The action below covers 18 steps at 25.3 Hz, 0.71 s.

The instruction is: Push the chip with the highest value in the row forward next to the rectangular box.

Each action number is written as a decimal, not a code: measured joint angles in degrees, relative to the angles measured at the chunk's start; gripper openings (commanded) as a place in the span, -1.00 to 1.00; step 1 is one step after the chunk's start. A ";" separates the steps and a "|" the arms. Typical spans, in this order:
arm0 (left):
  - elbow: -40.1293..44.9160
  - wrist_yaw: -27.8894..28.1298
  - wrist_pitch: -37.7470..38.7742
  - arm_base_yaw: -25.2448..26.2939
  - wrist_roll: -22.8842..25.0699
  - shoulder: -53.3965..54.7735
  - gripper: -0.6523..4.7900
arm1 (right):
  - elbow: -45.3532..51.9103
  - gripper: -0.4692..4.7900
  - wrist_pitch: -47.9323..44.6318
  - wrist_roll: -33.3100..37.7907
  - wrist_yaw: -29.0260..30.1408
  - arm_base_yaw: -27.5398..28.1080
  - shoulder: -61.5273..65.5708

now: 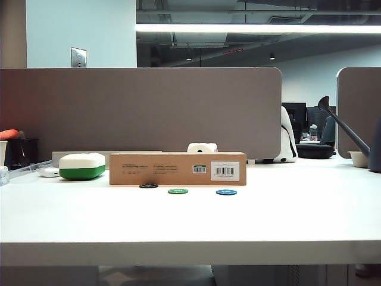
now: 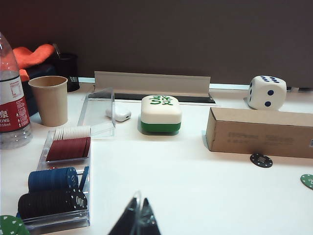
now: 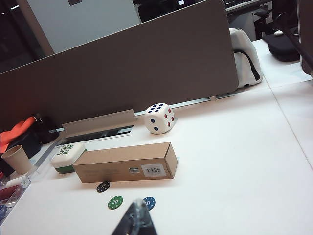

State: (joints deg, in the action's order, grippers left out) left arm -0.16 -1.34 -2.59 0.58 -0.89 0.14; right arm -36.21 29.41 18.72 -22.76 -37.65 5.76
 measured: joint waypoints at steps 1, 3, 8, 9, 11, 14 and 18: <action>0.00 0.00 -0.02 0.00 0.22 0.00 -0.78 | 0.00 -0.84 0.00 0.02 0.00 0.00 0.00; -0.02 0.00 0.00 0.00 1.03 0.00 -0.78 | 0.00 -0.84 0.00 0.00 0.00 0.00 0.00; 0.00 0.00 -0.02 0.00 1.46 0.00 -0.78 | 0.00 -0.84 0.00 0.02 0.00 0.00 0.00; 0.00 0.00 0.00 0.00 1.49 0.00 -0.78 | 0.00 -0.84 0.00 0.02 0.00 0.00 0.00; 0.00 0.00 -0.02 0.00 1.46 0.00 -0.78 | 0.00 -0.84 0.00 0.02 0.00 0.00 0.00; 0.00 0.00 0.00 0.00 1.46 0.00 -0.78 | 0.00 -0.84 0.00 0.02 0.00 0.00 0.00; 0.00 0.00 0.02 0.00 1.46 0.00 -0.78 | 0.00 -0.84 0.00 0.00 0.00 0.00 0.00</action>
State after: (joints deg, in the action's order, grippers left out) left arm -0.16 -1.34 -2.57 0.58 0.58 0.14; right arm -36.21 29.41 18.72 -22.76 -37.65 5.76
